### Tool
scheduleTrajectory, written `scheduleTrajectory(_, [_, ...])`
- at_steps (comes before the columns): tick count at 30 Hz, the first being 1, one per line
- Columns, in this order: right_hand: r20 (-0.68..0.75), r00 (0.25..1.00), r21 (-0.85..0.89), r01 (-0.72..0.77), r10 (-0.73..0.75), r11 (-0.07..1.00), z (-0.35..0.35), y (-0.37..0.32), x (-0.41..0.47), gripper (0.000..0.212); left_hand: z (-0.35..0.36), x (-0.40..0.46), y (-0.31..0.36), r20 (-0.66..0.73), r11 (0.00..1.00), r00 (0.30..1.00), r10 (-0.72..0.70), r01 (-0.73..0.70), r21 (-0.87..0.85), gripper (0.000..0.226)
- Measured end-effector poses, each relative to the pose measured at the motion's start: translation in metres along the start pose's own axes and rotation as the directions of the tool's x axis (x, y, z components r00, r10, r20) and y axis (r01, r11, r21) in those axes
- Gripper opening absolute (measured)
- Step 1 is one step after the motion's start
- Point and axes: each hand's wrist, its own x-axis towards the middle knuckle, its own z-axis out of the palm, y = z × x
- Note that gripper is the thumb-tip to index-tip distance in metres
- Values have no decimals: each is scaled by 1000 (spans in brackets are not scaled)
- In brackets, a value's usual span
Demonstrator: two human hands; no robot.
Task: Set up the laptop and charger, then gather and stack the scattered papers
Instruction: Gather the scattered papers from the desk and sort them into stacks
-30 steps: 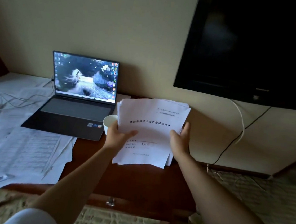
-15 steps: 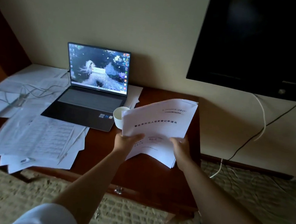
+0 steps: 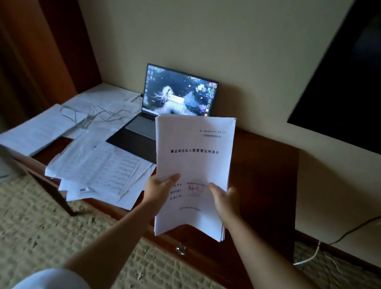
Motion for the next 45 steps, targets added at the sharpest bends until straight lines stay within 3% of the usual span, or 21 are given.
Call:
scheduleTrajectory(3, [26, 992, -78, 122, -121, 989, 54, -7, -9, 34, -50, 23, -4, -52, 999, 998, -24, 23, -22, 12])
scheduleTrajectory(6, [28, 980, -165, 201, -199, 966, 121, 3, -10, 50, -111, 51, -14, -82, 996, 993, -82, 79, -40, 16])
scheduleTrajectory(9, [42, 979, -209, 206, -202, 956, 175, -30, -50, 32, -175, 78, -26, -73, 994, 992, -102, 98, -57, 14])
scheduleTrajectory(13, [40, 986, -170, 168, -163, 971, 246, -59, -65, 26, -251, 110, -26, -31, 992, 993, -114, 113, -48, 17])
scheduleTrajectory(19, [90, 988, -116, 138, -128, 984, 354, -82, -62, 15, -340, 165, -35, -107, 995, 990, -95, 91, -45, 17])
scheduleTrajectory(28, [174, 973, -169, 180, -151, 969, 509, -134, 4, 19, -416, 284, -22, -199, 992, 974, -109, 95, -81, 51])
scheduleTrajectory(33, [251, 948, -169, 244, -197, 955, 588, -173, 33, 31, -475, 349, -8, -344, 1000, 939, 8, -14, -17, 29])
scheduleTrajectory(36, [282, 936, -176, 265, -210, 948, 631, -181, 36, 27, -507, 379, -10, -403, 998, 914, 56, -35, 59, 22])
scheduleTrajectory(41, [243, 964, -185, 152, -105, 971, 693, -176, 53, 23, -550, 449, -31, -374, 980, 927, -4, 78, 181, 27])
scheduleTrajectory(45, [120, 993, -182, 26, -4, 983, 725, -168, 63, 19, -567, 497, -46, -243, 963, 970, -21, 84, 255, 28])
